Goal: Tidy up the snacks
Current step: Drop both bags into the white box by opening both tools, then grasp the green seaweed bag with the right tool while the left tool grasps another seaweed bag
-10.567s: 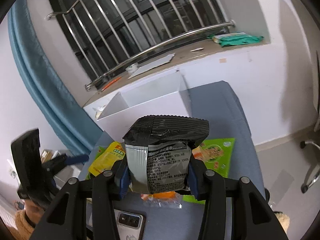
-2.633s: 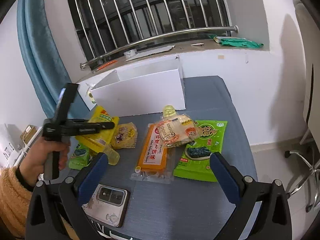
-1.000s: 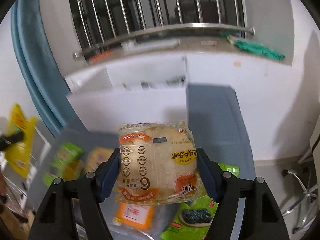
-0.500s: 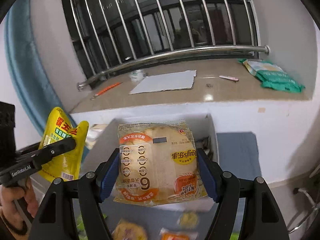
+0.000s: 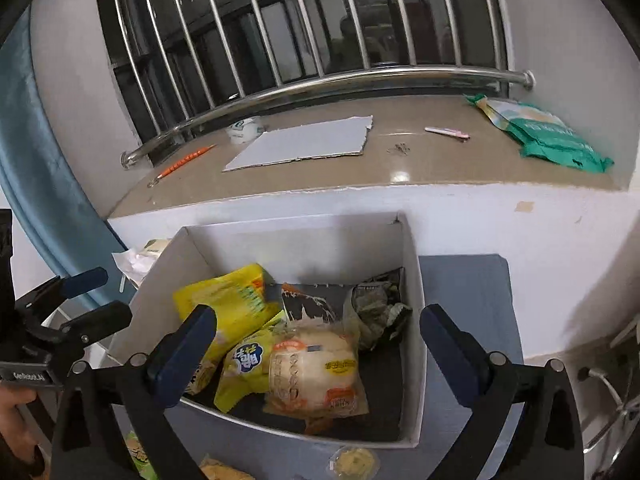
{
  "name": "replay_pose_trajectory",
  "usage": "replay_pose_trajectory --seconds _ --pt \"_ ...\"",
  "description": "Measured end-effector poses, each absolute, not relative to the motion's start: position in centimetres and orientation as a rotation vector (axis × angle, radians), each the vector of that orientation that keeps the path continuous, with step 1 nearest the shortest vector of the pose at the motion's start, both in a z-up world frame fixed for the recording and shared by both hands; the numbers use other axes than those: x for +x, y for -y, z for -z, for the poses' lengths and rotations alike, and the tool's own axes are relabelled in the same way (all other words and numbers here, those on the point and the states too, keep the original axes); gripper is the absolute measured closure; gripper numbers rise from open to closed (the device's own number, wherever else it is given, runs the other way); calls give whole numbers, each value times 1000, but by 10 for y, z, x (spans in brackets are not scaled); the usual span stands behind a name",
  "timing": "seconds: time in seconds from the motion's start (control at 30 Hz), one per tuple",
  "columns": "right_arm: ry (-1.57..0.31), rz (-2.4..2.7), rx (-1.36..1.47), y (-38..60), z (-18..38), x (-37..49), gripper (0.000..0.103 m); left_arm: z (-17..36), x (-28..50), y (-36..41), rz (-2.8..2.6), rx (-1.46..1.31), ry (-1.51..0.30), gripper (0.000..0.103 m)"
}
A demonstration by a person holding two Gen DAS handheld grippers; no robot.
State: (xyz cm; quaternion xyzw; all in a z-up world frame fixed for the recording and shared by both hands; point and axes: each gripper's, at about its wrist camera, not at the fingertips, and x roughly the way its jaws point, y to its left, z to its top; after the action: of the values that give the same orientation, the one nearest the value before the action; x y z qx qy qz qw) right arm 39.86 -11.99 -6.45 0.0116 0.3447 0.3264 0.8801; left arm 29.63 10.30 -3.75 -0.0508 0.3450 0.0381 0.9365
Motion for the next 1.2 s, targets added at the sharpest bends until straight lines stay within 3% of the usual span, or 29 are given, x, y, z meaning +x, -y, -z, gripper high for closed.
replay_pose_trajectory --seconds 0.47,0.93,1.2 --pt "-506 -789 -20 189 21 287 0 14 171 -87 -76 -82 -626 0" --pt "-585 -617 26 264 110 186 0 89 56 -41 -55 -276 -627 0" --pt "-759 -451 -63 258 159 205 0 106 40 -43 -84 -285 -661 0"
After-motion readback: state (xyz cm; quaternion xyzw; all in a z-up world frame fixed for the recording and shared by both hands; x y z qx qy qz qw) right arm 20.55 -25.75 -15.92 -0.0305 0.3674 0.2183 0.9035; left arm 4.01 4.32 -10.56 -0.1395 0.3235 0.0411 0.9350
